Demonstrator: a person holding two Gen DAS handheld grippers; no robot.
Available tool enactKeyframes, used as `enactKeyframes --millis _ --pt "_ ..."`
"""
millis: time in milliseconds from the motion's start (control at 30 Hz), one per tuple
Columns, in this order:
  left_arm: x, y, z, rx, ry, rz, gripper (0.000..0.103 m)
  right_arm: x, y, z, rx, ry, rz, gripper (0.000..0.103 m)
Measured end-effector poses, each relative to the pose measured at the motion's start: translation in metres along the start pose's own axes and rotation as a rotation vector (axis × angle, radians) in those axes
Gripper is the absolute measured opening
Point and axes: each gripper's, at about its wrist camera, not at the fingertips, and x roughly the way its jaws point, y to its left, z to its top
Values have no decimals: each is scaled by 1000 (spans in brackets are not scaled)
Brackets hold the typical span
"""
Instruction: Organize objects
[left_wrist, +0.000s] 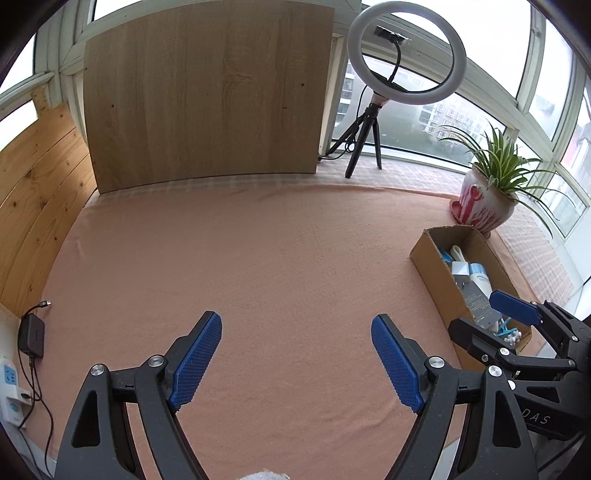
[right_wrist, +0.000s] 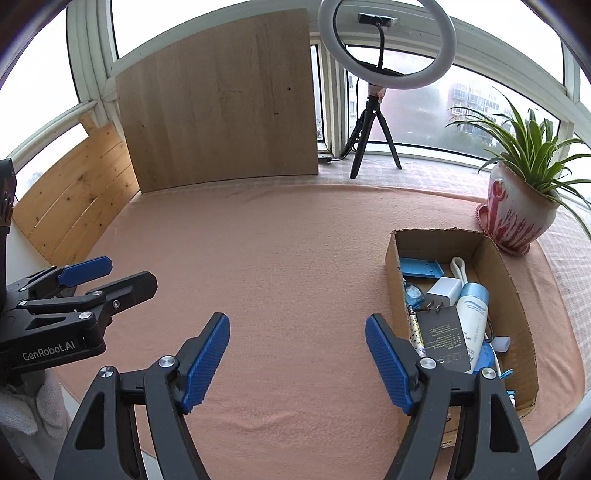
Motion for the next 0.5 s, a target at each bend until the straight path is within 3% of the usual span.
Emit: enactKeyframes --millis 500 --pt "-9 50 -36 -57 50 44 86 11 41 -12 -20 -2 -60 73"
